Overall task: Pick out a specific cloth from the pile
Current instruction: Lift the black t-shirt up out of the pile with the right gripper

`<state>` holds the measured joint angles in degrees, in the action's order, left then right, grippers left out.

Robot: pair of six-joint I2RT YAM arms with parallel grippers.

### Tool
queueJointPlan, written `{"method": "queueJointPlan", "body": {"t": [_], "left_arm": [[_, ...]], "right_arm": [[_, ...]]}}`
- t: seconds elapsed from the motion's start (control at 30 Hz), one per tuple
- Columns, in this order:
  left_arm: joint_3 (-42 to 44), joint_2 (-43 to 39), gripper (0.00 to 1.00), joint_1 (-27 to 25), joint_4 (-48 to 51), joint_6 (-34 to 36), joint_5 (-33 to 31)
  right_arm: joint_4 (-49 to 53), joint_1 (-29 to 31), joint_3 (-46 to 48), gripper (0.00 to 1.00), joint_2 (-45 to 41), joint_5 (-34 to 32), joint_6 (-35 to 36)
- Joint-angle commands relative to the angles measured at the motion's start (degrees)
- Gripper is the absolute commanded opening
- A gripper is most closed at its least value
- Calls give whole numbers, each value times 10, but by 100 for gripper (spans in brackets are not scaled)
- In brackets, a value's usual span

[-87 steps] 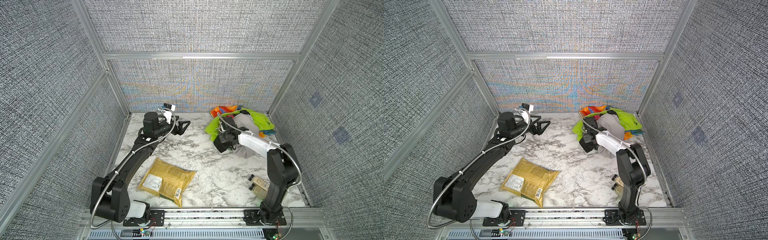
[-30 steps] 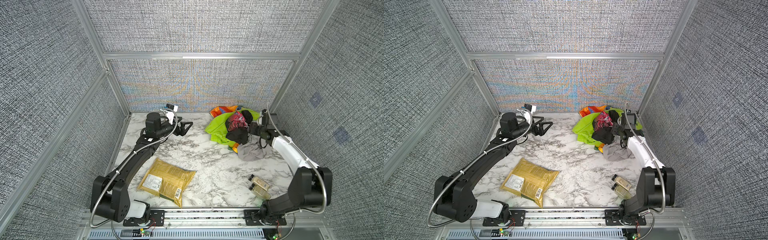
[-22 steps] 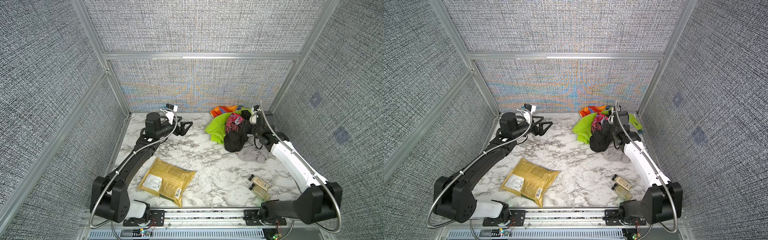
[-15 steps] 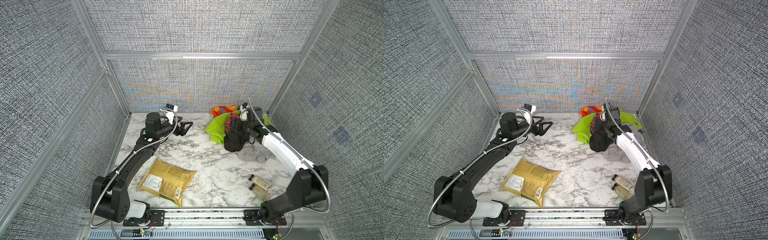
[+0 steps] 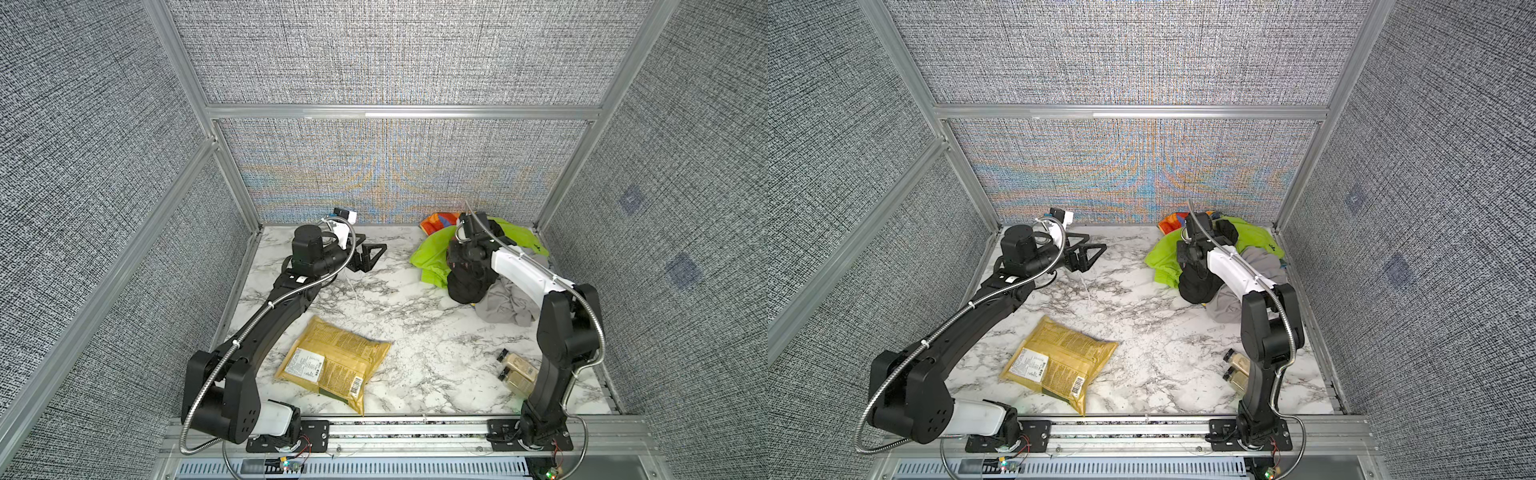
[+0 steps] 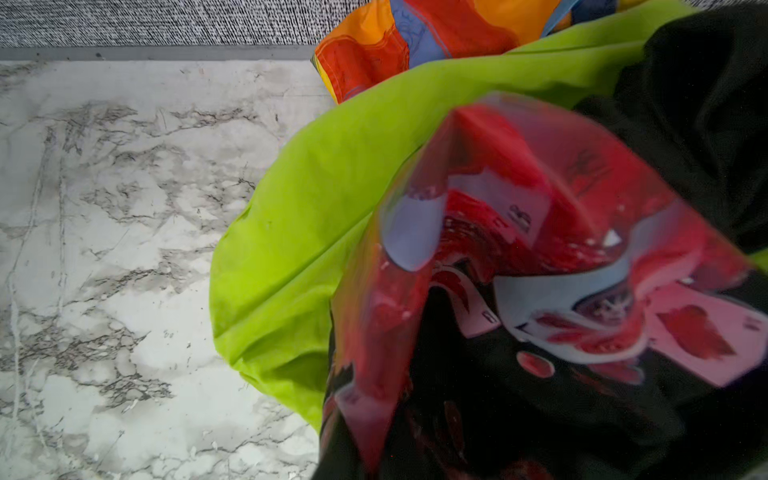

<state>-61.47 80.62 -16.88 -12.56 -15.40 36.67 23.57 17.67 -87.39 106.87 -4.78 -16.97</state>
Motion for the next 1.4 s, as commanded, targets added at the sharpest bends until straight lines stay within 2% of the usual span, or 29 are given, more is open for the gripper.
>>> {"method": "queueJointPlan", "body": {"t": [0.0,0.33,0.67,0.83,1.0,1.2,1.37], "left_arm": [[-4,-3,97,0,-14,4,6],[-5,-11,97,4,-10,13,3],[5,-25,98,62,-51,-25,40],[13,-31,97,86,-77,-46,55],[34,-31,98,119,-168,-117,116],[42,-47,97,153,-204,-136,138],[50,-66,98,204,-228,-156,137]], "right_arm": [[-29,9,-3,0,-40,-28,-1],[-67,42,-93,0,-119,-29,7],[-96,70,-222,0,-99,-6,-13],[-134,72,-271,0,-70,59,-65],[-199,76,-310,0,-37,147,-111],[-292,81,-351,0,5,226,-179],[-310,107,-476,0,91,292,-211]]}}
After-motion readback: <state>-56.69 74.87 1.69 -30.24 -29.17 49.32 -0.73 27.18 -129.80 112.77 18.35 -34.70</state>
